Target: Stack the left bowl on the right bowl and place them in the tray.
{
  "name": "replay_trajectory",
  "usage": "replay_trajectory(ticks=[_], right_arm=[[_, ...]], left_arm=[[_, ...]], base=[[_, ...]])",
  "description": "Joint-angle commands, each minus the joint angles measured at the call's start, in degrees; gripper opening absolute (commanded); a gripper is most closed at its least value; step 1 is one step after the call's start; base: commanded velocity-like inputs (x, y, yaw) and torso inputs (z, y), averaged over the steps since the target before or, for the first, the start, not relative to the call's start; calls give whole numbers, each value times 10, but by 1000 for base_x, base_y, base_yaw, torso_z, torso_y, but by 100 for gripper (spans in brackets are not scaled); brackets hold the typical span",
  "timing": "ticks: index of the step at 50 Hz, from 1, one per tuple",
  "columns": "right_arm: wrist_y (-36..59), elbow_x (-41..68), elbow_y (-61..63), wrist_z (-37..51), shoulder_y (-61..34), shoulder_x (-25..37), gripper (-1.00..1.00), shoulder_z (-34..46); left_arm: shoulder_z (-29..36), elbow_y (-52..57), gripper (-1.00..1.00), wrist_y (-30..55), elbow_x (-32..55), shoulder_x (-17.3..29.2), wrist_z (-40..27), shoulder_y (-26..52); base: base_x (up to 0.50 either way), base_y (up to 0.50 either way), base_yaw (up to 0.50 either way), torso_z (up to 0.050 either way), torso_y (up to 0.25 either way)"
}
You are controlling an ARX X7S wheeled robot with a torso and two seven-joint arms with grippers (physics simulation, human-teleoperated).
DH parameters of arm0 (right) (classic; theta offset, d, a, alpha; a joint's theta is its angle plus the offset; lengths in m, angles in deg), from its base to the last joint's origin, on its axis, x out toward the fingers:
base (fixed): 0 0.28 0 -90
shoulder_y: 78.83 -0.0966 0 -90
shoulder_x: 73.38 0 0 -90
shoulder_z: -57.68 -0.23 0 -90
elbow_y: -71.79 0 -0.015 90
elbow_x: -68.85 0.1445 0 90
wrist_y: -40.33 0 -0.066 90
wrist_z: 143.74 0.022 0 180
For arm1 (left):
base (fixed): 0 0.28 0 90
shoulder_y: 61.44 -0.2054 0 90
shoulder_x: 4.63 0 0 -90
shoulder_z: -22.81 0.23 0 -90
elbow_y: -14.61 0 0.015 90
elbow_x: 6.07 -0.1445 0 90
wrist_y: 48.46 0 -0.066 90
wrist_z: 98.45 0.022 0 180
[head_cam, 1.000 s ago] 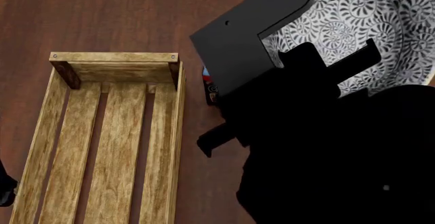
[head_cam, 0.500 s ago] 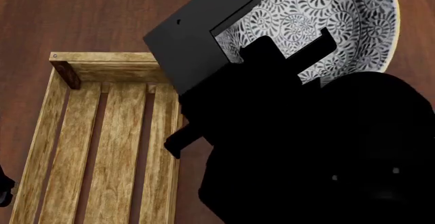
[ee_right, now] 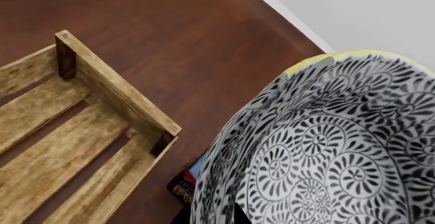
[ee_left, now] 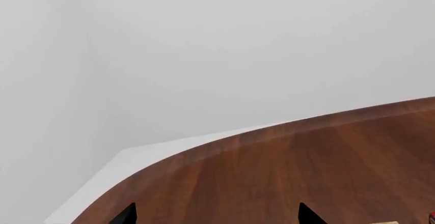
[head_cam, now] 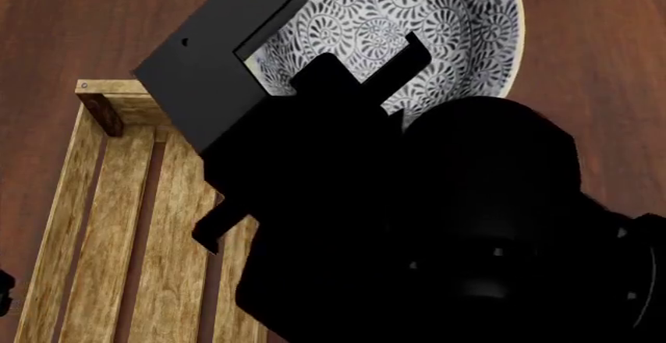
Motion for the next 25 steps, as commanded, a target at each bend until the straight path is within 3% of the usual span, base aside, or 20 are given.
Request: replay_trajectory(ticks=[1, 25], right_arm=[[5, -43, -13, -30, -17, -29, -100, 12], [-12, -77, -36, -71, -28, -77, -100, 38]], left_arm=[[-11, 2, 100, -5, 5, 7, 1, -9], [-103, 4, 100, -19, 35, 22, -8, -66]], base=[[0, 0, 0, 0, 0], [0, 0, 0, 0, 1]])
